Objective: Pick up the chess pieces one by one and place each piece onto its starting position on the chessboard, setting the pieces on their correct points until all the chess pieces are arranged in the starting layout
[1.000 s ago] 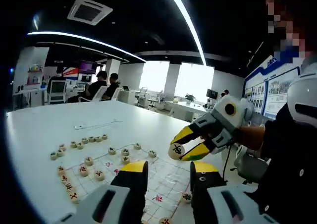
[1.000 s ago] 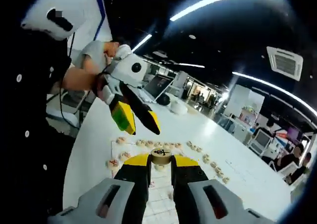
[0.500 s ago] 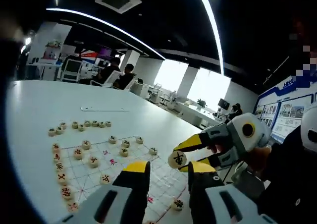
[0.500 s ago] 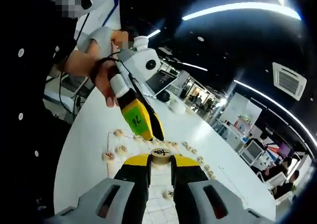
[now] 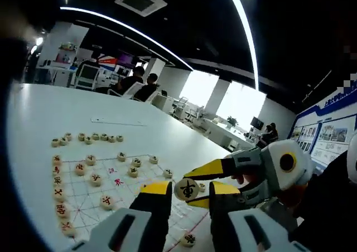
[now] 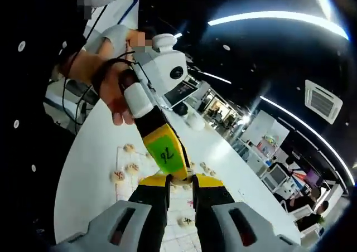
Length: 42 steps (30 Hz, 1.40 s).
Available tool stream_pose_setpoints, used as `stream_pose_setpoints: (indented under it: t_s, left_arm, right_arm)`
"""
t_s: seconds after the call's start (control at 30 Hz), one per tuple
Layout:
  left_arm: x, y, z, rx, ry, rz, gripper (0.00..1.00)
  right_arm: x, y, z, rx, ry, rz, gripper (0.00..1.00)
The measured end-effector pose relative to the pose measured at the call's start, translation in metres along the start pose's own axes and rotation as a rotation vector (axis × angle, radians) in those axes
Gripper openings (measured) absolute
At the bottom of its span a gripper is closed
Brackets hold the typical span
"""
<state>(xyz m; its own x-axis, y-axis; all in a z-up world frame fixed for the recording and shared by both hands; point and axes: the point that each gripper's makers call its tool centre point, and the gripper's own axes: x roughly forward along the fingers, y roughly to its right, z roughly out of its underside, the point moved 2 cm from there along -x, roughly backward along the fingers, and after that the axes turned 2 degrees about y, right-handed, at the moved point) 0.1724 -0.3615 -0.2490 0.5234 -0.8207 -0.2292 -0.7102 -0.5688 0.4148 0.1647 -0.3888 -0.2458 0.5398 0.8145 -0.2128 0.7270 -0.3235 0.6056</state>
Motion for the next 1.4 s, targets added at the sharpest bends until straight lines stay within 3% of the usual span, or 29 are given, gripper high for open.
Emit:
stream_pose_setpoints:
  t_s: [0.17,0.2,0.57,0.7,0.83,0.97,1.03,1.13,1.27,1.4]
  left_arm:
    - [0.001,0.0,0.0,0.024,-0.005,-0.026,0.24]
    - [0.0,-0.004,0.0,0.042,-0.006,-0.056,0.21]
    - [-0.003,-0.008,-0.004,0.072,-0.018,-0.065,0.2]
    - [-0.008,-0.021,-0.01,0.191,-0.018,-0.113,0.2]
    - [-0.015,-0.035,-0.011,0.426,-0.056,-0.202,0.2]
    - [-0.019,-0.046,-0.009,0.714,-0.113,-0.305,0.2]
    - [-0.019,-0.047,-0.006,0.807,-0.129,-0.332,0.2]
    - [-0.017,-0.041,0.001,0.862,-0.142,-0.311,0.2]
    - [-0.017,-0.039,0.005,0.943,-0.17,-0.311,0.2]
    - [-0.02,-0.045,0.005,1.042,-0.202,-0.362,0.2]
  right_arm:
    - [-0.001,0.0,0.0,-0.022,-0.008,0.005,0.18]
    - [-0.001,0.0,0.0,-0.023,-0.004,0.005,0.18]
    - [0.0,0.001,0.003,-0.025,-0.012,0.0,0.19]
    - [-0.003,0.001,0.012,0.036,-0.033,-0.023,0.19]
    - [-0.009,0.005,0.02,0.185,-0.055,-0.034,0.21]
    - [-0.012,0.017,0.023,0.354,-0.072,-0.029,0.24]
    - [-0.012,0.019,0.019,0.415,-0.061,-0.037,0.24]
    - [-0.008,0.018,0.01,0.535,-0.046,-0.084,0.24]
    - [-0.002,0.017,0.011,0.584,-0.075,-0.12,0.24]
    - [0.006,0.013,0.012,0.604,-0.121,-0.144,0.23]
